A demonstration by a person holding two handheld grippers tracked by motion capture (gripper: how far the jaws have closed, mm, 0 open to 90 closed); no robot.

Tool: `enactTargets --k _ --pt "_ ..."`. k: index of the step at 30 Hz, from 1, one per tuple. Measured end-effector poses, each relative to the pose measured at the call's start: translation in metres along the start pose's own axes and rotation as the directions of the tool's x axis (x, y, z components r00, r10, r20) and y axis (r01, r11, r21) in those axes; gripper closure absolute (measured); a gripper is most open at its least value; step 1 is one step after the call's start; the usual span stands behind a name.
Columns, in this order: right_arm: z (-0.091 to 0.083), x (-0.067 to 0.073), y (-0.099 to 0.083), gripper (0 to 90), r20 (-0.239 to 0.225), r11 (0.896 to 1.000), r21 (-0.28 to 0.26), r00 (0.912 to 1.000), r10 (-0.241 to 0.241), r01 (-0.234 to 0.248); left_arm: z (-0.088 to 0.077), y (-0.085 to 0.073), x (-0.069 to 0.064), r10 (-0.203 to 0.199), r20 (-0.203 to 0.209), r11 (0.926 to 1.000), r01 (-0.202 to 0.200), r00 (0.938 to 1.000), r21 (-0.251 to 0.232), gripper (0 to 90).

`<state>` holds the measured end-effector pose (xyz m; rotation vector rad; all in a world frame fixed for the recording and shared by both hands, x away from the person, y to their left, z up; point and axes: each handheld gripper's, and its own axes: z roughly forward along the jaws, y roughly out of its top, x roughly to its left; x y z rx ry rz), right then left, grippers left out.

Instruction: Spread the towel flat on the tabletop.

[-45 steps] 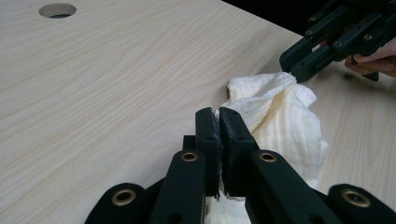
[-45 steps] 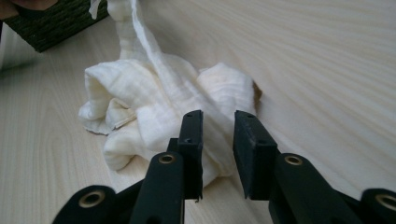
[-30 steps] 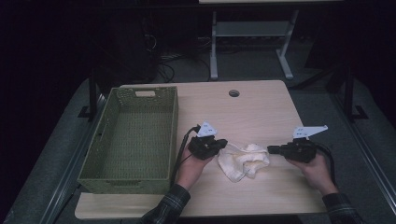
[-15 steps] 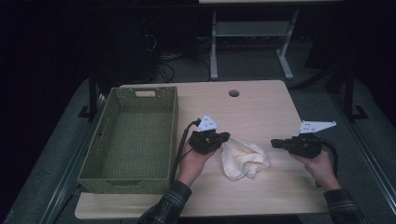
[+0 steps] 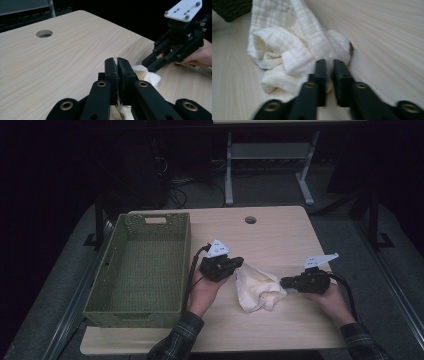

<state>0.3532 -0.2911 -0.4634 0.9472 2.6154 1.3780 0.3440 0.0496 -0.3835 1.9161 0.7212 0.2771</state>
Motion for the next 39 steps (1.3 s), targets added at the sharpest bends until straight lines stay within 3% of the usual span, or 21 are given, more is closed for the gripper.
enactTargets --k 7,10,15,19,24,25,28,34,37,39 --pt "-0.011 0.000 0.003 90.0 0.023 0.999 -0.041 0.9997 -0.012 0.013 -0.002 0.001 0.001 -0.003 -0.002 1.0000 0.003 1.0000 -0.003 86.7" --pt "-0.023 0.002 0.009 90.0 0.033 0.996 -0.091 0.9993 -0.017 0.020 -0.004 0.003 0.001 0.000 0.000 0.9999 0.000 1.0000 -0.011 86.7" --pt "-0.049 0.007 0.023 90.0 0.060 0.984 -0.170 0.9973 -0.042 0.051 -0.009 0.012 0.000 0.002 -0.001 0.9994 -0.002 1.0000 -0.035 86.7" --pt "-0.065 0.009 0.030 90.0 0.073 0.977 -0.201 0.9959 -0.052 0.066 -0.014 0.020 -0.001 0.008 -0.005 0.9981 -0.008 1.0000 -0.061 86.7" --pt "-0.091 0.020 0.044 90.0 0.090 0.954 -0.279 0.9924 -0.084 0.106 -0.019 0.031 -0.001 0.016 -0.011 0.9958 -0.017 0.9998 -0.090 86.7" --pt "-0.094 0.022 0.047 90.0 0.090 0.954 -0.277 0.9920 -0.089 0.111 -0.019 0.032 -0.001 0.019 -0.019 0.9957 -0.020 0.9997 -0.091 86.7" --pt "-0.088 0.019 0.054 90.0 0.130 0.966 -0.220 0.9857 -0.107 0.134 -0.013 0.033 0.002 0.005 -0.029 0.9965 -0.007 0.9996 -0.084 86.7" --pt "-0.054 -0.015 0.047 90.0 0.135 0.986 -0.158 0.9901 -0.036 0.058 0.008 0.020 0.009 -0.029 -0.038 0.9995 0.029 0.9988 -0.011 86.6" --pt "-0.041 -0.028 0.042 89.2 0.141 0.991 -0.132 0.9900 -0.006 0.025 0.019 0.011 0.011 -0.035 -0.043 0.9987 0.037 0.9984 0.035 86.6" --pt "-0.035 -0.035 0.037 84.1 0.159 0.992 -0.125 0.9870 0.021 -0.001 0.025 0.005 0.012 -0.036 -0.048 0.9978 0.038 0.9982 0.053 86.6"
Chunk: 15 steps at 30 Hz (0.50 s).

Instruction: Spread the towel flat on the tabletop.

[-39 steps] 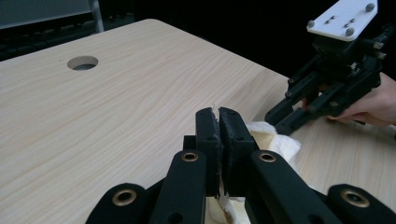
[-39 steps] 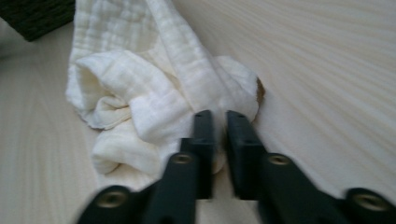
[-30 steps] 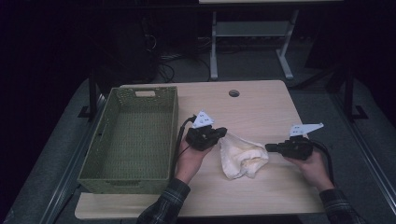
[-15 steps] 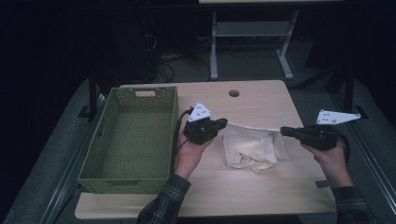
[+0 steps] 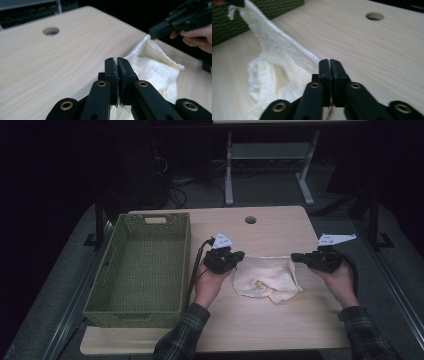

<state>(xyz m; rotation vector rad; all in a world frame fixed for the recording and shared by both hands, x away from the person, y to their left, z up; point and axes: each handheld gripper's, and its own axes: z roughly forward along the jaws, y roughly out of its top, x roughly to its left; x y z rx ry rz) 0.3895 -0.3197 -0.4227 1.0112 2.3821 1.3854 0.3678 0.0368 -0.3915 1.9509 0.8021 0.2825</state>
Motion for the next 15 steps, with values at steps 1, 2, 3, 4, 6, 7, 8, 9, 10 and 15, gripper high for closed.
enactTargets --k 1,2,3,4,6,7,8,9,10,15 --pt "0.001 -0.003 -0.004 78.4 0.010 1.000 0.004 0.9998 0.018 -0.019 0.001 -0.002 0.001 0.004 -0.003 0.9999 -0.004 1.0000 0.010 86.6" --pt "0.000 -0.004 -0.006 77.8 0.013 1.000 0.001 0.9997 0.020 -0.020 0.003 -0.004 0.001 0.003 -0.004 0.9998 -0.003 1.0000 0.018 86.6" --pt "-0.003 -0.004 -0.008 76.3 0.012 1.000 -0.002 0.9996 0.026 -0.026 0.004 -0.006 0.002 0.000 -0.005 0.9997 0.000 1.0000 0.023 86.6" --pt "-0.006 -0.003 -0.010 73.8 0.016 1.000 -0.007 0.9995 0.028 -0.028 0.005 -0.007 0.002 -0.002 -0.006 0.9997 0.002 1.0000 0.026 86.6" --pt "-0.012 -0.001 -0.014 71.7 0.017 1.000 -0.003 0.9994 0.029 -0.029 0.007 -0.010 0.004 -0.009 -0.006 0.9993 0.010 0.9999 0.035 86.6" --pt "-0.017 0.001 -0.018 70.3 0.020 0.999 0.001 0.9993 0.032 -0.032 0.008 -0.011 0.004 -0.012 -0.006 0.9992 0.012 0.9999 0.038 86.6" --pt "-0.019 0.002 -0.021 70.1 0.021 0.999 0.003 0.9993 0.032 -0.032 0.008 -0.013 0.004 -0.012 -0.008 0.9991 0.012 0.9999 0.040 86.5" --pt "-0.022 0.005 -0.024 69.7 0.019 0.999 0.010 0.9991 0.038 -0.038 0.008 -0.014 0.005 -0.009 -0.008 0.9988 0.010 0.9999 0.049 86.6" --pt "-0.026 0.007 -0.029 69.2 0.021 0.999 0.015 0.9991 0.037 -0.037 0.009 -0.016 0.006 -0.011 -0.008 0.9986 0.011 0.9999 0.052 86.5" --pt "-0.041 0.022 -0.046 66.8 0.005 0.998 0.028 0.9987 0.051 -0.051 0.012 -0.020 0.006 -0.018 -0.007 0.9976 0.018 0.9998 0.066 86.5"
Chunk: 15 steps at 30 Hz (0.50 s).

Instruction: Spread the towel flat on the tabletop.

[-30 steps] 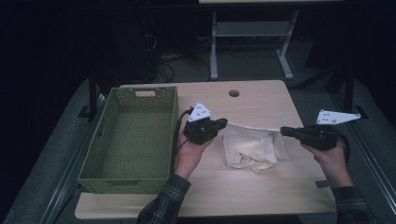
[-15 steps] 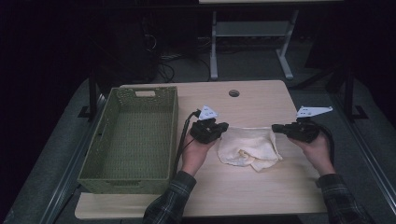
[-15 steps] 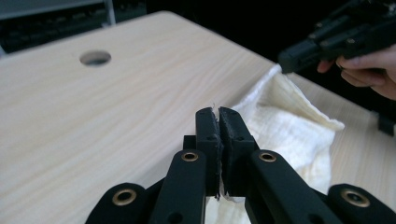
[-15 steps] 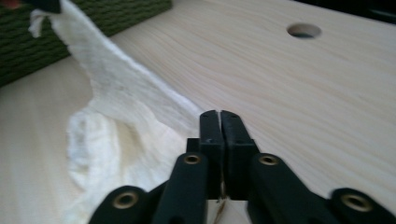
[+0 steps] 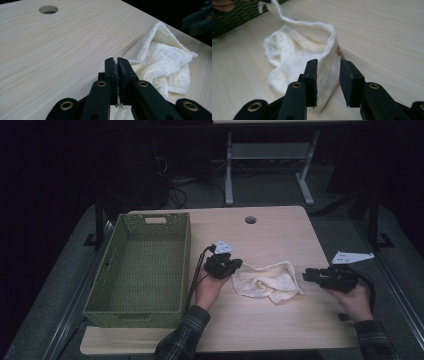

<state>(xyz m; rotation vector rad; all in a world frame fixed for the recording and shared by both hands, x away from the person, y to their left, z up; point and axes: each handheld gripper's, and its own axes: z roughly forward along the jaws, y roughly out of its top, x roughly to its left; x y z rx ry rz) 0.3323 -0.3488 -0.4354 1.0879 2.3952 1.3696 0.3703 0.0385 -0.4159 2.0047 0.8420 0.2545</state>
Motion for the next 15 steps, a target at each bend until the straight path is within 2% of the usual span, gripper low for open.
enactTargets --k 4,8,10,12,14,15 --pt "-0.004 0.012 -0.013 65.3 -0.024 1.000 0.021 0.9997 -0.001 0.002 0.002 -0.001 -0.001 -0.005 0.001 1.0000 0.005 1.0000 0.002 86.5" --pt "0.001 0.021 -0.019 64.5 -0.041 0.999 0.049 0.9990 -0.017 0.019 0.002 -0.002 0.000 -0.005 -0.003 1.0000 0.005 1.0000 0.003 86.5" --pt "0.007 0.024 -0.020 64.8 -0.024 0.996 0.083 0.9989 -0.039 0.041 0.002 -0.002 0.001 -0.004 -0.004 1.0000 0.004 1.0000 0.004 86.5" --pt "0.013 0.022 -0.022 70.3 -0.029 0.991 0.126 0.9985 -0.045 0.049 0.001 -0.002 0.002 -0.001 -0.004 1.0000 0.001 1.0000 0.009 86.5" --pt "0.015 0.022 -0.023 83.0 -0.041 0.988 0.141 0.9978 -0.053 0.058 0.000 -0.001 0.002 -0.002 -0.011 1.0000 0.002 0.9999 0.005 86.5" --pt "0.015 0.022 -0.023 85.0 -0.032 0.987 0.141 0.9970 -0.070 0.074 0.000 -0.001 0.002 -0.011 -0.020 0.9999 0.011 0.9997 0.004 86.5"
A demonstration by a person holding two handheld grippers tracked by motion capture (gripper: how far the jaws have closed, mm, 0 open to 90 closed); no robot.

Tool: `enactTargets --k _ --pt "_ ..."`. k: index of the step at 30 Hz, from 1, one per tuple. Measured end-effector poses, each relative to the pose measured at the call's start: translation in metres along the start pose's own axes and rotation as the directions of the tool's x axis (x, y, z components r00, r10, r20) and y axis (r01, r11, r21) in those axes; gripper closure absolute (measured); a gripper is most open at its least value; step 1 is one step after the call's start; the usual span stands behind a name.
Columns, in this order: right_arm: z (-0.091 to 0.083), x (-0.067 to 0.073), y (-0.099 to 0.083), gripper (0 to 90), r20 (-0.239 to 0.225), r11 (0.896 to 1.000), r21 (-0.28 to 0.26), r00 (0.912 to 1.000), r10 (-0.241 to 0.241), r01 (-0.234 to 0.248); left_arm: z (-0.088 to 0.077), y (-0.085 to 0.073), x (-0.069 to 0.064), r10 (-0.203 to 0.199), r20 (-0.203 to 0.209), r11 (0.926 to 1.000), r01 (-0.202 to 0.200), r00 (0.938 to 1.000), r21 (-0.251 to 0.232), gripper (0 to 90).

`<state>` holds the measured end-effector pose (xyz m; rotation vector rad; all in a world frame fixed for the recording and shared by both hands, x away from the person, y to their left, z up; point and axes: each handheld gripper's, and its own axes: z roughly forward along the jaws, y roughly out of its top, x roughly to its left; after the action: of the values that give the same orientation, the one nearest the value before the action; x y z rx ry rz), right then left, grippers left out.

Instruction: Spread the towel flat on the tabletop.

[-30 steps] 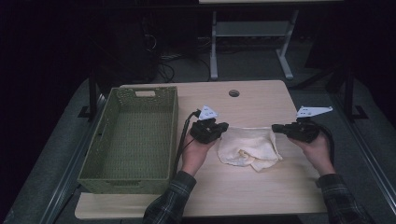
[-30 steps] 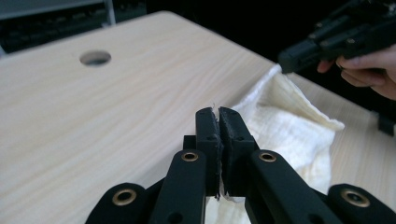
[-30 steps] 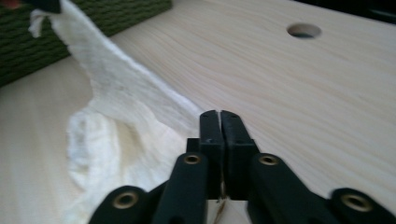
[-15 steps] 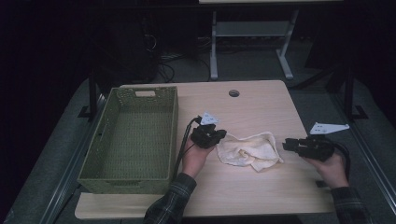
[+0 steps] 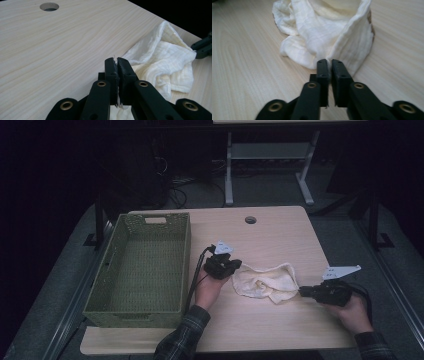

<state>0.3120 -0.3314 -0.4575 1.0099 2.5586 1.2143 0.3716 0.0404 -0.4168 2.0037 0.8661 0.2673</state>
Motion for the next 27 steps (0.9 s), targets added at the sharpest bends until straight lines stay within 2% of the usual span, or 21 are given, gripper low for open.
enactTargets --k 3,8,10,13,16,18,20,24,27 --pt "-0.009 -0.004 0.007 86.3 0.018 0.999 -0.035 0.9998 -0.005 0.005 -0.005 0.005 0.002 0.003 -0.020 1.0000 -0.003 0.9998 -0.007 86.6" --pt "-0.019 -0.021 0.030 86.3 0.044 0.996 -0.088 0.9990 -0.005 0.009 -0.009 0.014 0.007 -0.004 -0.052 0.9997 0.003 0.9986 -0.026 86.6" --pt "-0.019 -0.028 0.038 86.4 0.061 0.995 -0.096 0.9980 -0.012 0.018 -0.007 0.019 0.009 -0.008 -0.058 0.9996 0.006 0.9983 -0.027 86.5" --pt "-0.015 -0.044 0.050 86.7 0.070 0.994 -0.111 0.9976 0.004 0.004 -0.001 0.025 0.013 -0.023 -0.065 0.9991 0.021 0.9976 -0.038 86.5" --pt "-0.013 -0.054 0.061 86.8 0.080 0.992 -0.123 0.9967 0.005 0.005 0.005 0.031 0.017 -0.019 -0.096 0.9991 0.016 0.9952 -0.039 86.6" --pt "-0.013 -0.058 0.070 86.8 0.092 0.990 -0.136 0.9957 -0.012 0.025 0.009 0.035 0.022 -0.019 -0.117 0.9990 0.014 0.9929 -0.043 86.5" --pt "-0.013 -0.064 0.077 86.8 0.105 0.991 -0.132 0.9943 -0.019 0.032 0.013 0.038 0.027 -0.018 -0.139 0.9994 0.014 0.9902 -0.032 86.5" --pt "-0.004 -0.084 0.085 86.8 0.122 0.994 -0.110 0.9925 0.003 0.011 0.027 0.040 0.042 -0.018 -0.179 0.9998 0.019 0.9837 0.002 86.5" --pt "0.003 -0.098 0.090 86.8 0.135 0.995 -0.102 0.9907 0.017 -0.003 0.036 0.041 0.050 -0.038 -0.180 0.9989 0.042 0.9828 0.021 86.3"
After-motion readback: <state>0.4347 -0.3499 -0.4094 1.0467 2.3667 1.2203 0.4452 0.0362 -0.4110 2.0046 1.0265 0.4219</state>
